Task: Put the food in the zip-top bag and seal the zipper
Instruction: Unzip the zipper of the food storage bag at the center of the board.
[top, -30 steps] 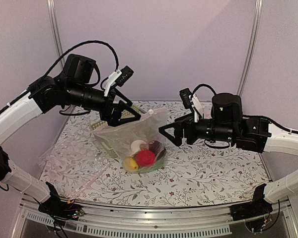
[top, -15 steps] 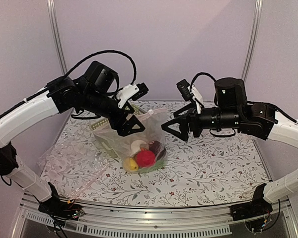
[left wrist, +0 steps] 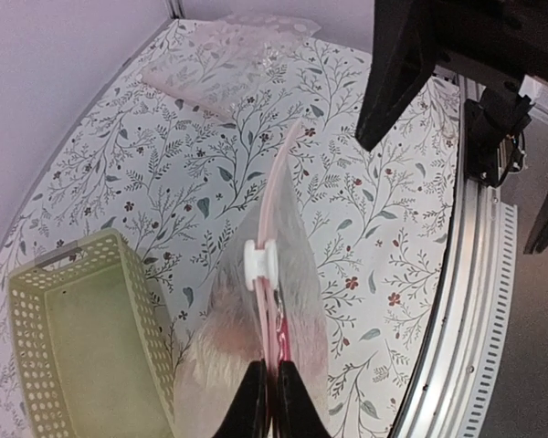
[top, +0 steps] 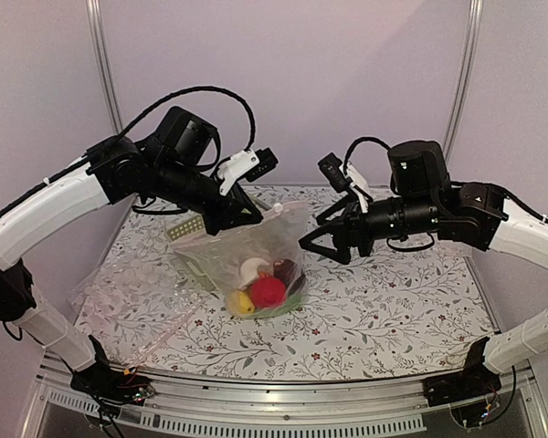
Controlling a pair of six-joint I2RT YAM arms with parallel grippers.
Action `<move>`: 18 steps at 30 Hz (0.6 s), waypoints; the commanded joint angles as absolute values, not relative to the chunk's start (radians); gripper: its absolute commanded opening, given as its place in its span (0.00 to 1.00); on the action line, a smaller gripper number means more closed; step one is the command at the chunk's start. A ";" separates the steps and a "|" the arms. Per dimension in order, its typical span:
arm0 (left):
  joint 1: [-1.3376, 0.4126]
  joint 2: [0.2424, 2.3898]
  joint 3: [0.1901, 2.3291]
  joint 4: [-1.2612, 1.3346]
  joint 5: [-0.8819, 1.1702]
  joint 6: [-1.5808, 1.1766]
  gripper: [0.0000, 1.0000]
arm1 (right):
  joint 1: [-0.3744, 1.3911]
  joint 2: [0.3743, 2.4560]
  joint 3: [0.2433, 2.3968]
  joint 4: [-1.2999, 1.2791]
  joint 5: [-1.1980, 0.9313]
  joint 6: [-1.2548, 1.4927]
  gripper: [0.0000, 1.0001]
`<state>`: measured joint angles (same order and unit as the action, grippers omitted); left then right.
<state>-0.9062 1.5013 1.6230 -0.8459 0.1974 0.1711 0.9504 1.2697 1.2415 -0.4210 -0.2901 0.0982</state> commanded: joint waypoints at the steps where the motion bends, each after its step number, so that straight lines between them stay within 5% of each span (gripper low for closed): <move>1: -0.916 1.516 1.624 -0.865 0.268 0.193 0.00 | 0.941 1.290 1.316 -0.514 -0.330 0.027 0.87; 8: -0.924 1.476 1.620 -0.856 0.486 0.240 0.00 | 0.931 1.276 1.368 -0.551 -0.373 -0.039 0.86; 18: -0.945 1.506 1.673 -0.945 0.552 0.262 0.00 | 0.930 1.353 1.499 -0.668 -0.486 -0.085 0.70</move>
